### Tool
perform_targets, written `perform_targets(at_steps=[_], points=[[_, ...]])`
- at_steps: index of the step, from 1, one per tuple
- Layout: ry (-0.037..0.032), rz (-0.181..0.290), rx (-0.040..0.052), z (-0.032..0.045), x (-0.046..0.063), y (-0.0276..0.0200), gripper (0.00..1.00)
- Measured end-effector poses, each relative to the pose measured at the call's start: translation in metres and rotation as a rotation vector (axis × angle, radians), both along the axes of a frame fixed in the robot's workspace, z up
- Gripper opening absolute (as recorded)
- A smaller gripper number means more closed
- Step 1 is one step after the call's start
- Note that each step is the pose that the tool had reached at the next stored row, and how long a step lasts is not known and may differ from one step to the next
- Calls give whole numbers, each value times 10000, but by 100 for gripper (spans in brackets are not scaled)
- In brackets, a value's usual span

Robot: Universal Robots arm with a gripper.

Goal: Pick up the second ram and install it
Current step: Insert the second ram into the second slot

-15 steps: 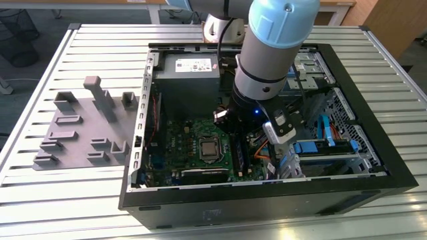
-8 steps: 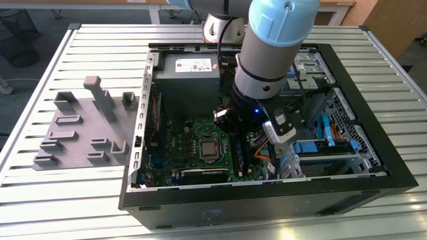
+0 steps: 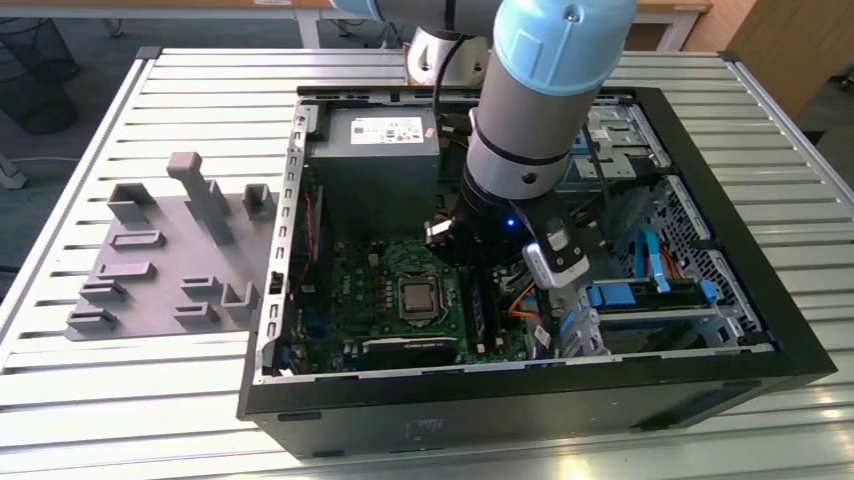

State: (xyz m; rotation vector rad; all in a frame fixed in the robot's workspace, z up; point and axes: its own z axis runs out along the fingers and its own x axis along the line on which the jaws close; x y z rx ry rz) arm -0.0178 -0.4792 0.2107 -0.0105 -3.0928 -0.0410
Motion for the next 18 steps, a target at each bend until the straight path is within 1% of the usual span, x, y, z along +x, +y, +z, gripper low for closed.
perform_targets(at_steps=[8, 18], points=[[0, -1, 1, -42, -4, 0, 14], [0, 0, -1, -46, -4, 0, 14]])
